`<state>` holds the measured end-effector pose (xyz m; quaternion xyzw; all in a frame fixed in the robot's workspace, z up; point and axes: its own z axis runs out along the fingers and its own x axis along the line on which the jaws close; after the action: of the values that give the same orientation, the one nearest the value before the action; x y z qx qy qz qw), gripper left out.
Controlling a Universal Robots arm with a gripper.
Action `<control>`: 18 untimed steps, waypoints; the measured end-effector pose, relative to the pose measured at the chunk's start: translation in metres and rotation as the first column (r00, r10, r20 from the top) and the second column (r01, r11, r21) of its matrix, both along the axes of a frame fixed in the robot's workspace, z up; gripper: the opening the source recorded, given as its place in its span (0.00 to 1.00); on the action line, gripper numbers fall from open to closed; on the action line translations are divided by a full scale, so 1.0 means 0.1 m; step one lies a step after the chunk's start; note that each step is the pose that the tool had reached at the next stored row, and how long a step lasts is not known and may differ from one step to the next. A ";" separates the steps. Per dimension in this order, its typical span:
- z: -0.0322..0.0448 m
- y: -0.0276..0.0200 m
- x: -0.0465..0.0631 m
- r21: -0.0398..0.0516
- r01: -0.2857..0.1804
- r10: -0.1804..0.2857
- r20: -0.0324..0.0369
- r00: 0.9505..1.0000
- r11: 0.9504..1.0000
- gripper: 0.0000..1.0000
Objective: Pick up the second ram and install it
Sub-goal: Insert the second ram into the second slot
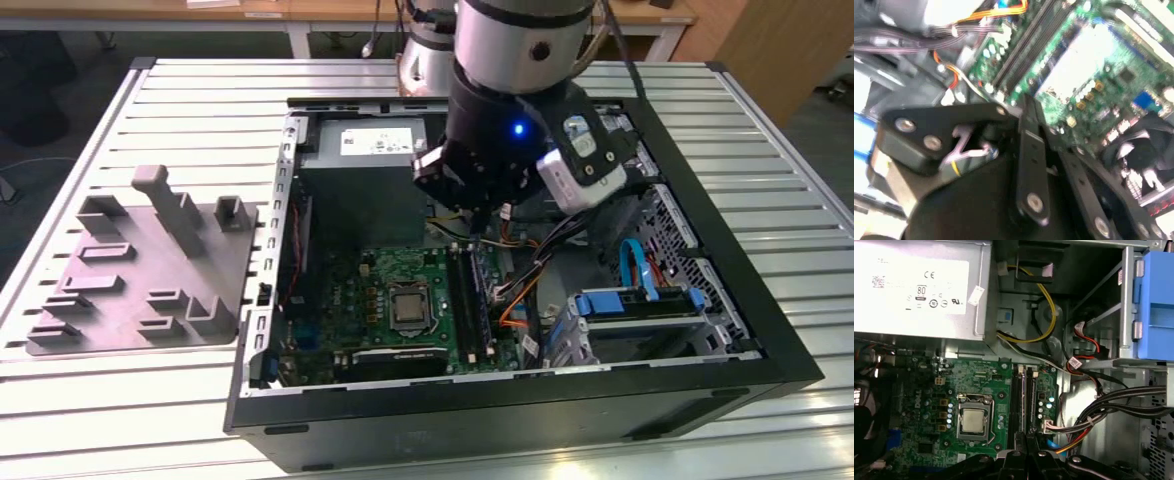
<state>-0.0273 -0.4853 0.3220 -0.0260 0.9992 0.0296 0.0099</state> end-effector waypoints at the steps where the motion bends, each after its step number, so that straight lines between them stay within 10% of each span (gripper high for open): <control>1: 0.049 0.000 0.00 0.000 0.000 0.000 0.000 1.000 1.000 0.12; 4: 0.154 0.000 0.00 0.000 0.000 0.000 0.000 1.000 1.000 0.12; 18: 0.134 0.000 0.00 0.000 0.002 -0.002 0.000 1.000 1.000 0.12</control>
<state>-0.0272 -0.4853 0.3355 -0.0252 0.9992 0.0297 0.0099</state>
